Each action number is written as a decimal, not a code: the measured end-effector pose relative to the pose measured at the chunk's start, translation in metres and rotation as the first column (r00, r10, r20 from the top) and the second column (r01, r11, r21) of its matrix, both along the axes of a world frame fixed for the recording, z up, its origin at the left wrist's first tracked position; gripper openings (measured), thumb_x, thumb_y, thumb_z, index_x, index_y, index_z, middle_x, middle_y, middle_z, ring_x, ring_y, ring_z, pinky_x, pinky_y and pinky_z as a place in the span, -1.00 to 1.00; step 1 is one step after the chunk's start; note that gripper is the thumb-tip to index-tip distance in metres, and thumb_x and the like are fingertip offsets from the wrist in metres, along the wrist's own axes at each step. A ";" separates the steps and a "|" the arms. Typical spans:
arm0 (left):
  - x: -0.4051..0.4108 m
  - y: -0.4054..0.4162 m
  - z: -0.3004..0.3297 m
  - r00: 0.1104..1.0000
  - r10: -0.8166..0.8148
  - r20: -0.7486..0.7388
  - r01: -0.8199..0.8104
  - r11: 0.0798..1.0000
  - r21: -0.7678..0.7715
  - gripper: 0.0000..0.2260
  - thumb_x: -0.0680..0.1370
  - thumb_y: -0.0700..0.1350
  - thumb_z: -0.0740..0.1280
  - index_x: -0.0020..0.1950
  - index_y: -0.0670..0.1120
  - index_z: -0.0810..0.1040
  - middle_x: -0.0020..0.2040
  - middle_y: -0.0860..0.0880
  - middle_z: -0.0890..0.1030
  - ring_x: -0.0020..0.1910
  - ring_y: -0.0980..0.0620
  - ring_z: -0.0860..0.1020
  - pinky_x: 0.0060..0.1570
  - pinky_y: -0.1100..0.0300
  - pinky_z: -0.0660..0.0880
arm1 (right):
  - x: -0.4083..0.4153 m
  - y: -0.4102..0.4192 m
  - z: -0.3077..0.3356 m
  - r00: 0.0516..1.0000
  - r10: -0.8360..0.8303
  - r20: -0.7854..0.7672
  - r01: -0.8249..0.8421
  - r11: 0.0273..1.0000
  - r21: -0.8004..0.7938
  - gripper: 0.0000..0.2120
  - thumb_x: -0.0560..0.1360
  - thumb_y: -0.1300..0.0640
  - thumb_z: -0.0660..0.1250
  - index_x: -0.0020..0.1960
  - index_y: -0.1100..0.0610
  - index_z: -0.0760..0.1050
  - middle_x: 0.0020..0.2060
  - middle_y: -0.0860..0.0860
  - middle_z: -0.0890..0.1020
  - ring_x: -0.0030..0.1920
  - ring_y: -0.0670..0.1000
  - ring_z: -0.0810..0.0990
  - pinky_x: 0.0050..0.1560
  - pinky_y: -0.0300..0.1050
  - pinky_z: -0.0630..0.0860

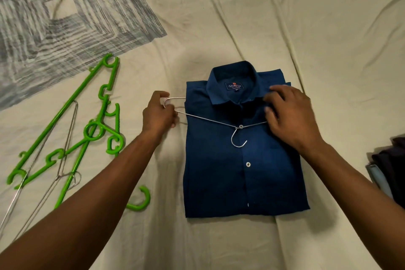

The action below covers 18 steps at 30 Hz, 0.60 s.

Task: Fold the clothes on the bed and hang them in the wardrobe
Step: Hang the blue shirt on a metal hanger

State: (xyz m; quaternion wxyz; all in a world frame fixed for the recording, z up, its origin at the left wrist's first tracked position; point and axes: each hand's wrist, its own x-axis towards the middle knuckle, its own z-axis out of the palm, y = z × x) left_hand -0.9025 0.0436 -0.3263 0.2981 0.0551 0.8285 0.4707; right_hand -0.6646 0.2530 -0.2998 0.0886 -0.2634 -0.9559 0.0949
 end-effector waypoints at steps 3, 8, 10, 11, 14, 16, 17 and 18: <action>-0.001 -0.001 0.000 1.000 0.001 0.006 -0.002 0.998 0.056 -0.84 0.65 -0.22 0.21 0.09 -0.09 0.58 -0.32 -0.14 0.57 -0.46 0.01 0.50 -0.50 0.23 0.44 | -0.063 -0.016 0.016 0.975 0.209 -0.078 -0.211 0.977 -0.019 -0.69 0.54 0.13 0.22 0.22 0.19 0.55 0.23 0.15 0.58 0.26 0.23 0.52 0.17 0.19 0.50; 0.001 -0.002 0.003 1.000 -0.009 -0.017 0.010 0.997 0.077 -0.78 0.68 -0.20 0.18 0.10 -0.06 0.63 -0.36 -0.13 0.57 -0.47 0.05 0.50 -0.49 0.23 0.46 | -0.178 -0.028 0.026 0.751 0.477 0.457 -0.440 0.877 -0.193 -0.39 0.57 0.23 0.24 0.56 -0.08 0.18 0.58 -0.03 0.18 0.57 0.14 0.08 0.42 0.18 0.28; 0.001 -0.003 0.005 1.000 -0.001 -0.005 0.001 0.996 0.094 -0.78 0.67 -0.21 0.19 0.11 -0.08 0.63 -0.38 -0.12 0.56 -0.48 0.05 0.48 -0.50 0.23 0.43 | -0.203 -0.026 0.026 0.618 0.485 0.619 -0.459 0.862 -0.217 -0.43 0.55 0.23 0.25 0.50 -0.10 0.26 0.53 -0.02 0.28 0.52 0.14 0.22 0.32 0.15 0.38; 0.001 -0.003 0.005 1.000 0.005 0.005 -0.006 0.995 0.098 -0.78 0.66 -0.22 0.19 0.11 -0.09 0.64 -0.39 -0.12 0.56 -0.50 0.06 0.47 -0.51 0.24 0.41 | -0.209 -0.026 0.026 0.584 0.476 0.658 -0.455 0.863 -0.220 -0.52 0.55 0.21 0.26 0.43 -0.08 0.36 0.44 0.01 0.40 0.42 0.15 0.35 0.19 0.10 0.42; 0.002 -0.005 0.006 1.000 0.017 0.017 -0.019 0.997 0.080 -0.77 0.65 -0.22 0.20 0.12 -0.08 0.65 -0.39 -0.10 0.57 -0.52 0.12 0.48 -0.52 0.27 0.42 | -0.204 -0.025 0.033 0.597 0.441 0.670 -0.445 0.877 -0.181 -0.76 0.58 0.17 0.27 0.22 0.00 0.45 0.16 0.07 0.54 0.13 0.16 0.52 -0.03 0.02 0.35; 0.004 -0.006 0.008 0.999 0.031 0.030 -0.033 0.996 0.082 -0.76 0.65 -0.22 0.20 0.12 -0.06 0.65 -0.38 -0.08 0.59 -0.52 0.14 0.49 -0.51 0.28 0.43 | -0.186 -0.026 0.038 0.642 0.448 0.622 -0.494 0.862 -0.111 -0.84 0.58 0.18 0.24 0.15 0.06 0.45 0.06 0.08 0.56 0.06 0.17 0.52 0.01 0.04 0.37; 0.005 -0.007 0.009 0.998 0.039 0.040 -0.042 0.996 0.085 -0.76 0.65 -0.22 0.20 0.13 -0.05 0.65 -0.39 -0.07 0.59 -0.52 0.14 0.50 -0.51 0.28 0.43 | -0.174 -0.026 0.036 0.695 0.463 0.551 -0.524 0.850 -0.053 -0.85 0.58 0.20 0.23 0.14 0.10 0.46 0.01 0.09 0.58 0.03 0.18 0.52 0.03 0.06 0.37; 0.005 -0.007 0.010 0.998 0.048 0.049 -0.053 0.995 0.089 -0.76 0.64 -0.22 0.20 0.13 -0.04 0.65 -0.39 -0.06 0.60 -0.52 0.13 0.50 -0.51 0.28 0.43 | -0.160 -0.026 0.035 0.751 0.479 0.454 -0.545 0.838 0.019 -0.84 0.55 0.22 0.23 0.12 0.14 0.47 -0.06 0.10 0.59 -0.02 0.20 0.53 0.03 0.08 0.38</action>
